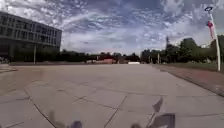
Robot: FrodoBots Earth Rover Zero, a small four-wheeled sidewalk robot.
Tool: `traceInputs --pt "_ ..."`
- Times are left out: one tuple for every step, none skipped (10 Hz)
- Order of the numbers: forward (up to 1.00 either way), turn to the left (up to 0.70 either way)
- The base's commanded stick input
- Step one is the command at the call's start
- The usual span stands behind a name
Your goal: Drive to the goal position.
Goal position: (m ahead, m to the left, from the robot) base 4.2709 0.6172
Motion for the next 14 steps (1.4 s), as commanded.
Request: traceInputs --pt "0.70 -0.35" --pt "0.70 -0.35" --pt "0.70 -0.24" --pt "0.70 -0.01" --pt "0.70 0.00" --pt "0.70 0.00" --pt "0.70 0.00" --pt "0.70 0.00" --pt "0.70 0.00" --pt "0.70 -0.21" --pt "0.70 -0.25" --pt "0.70 -0.12" --pt "0.70 -0.01" --pt "0.70 -0.16"
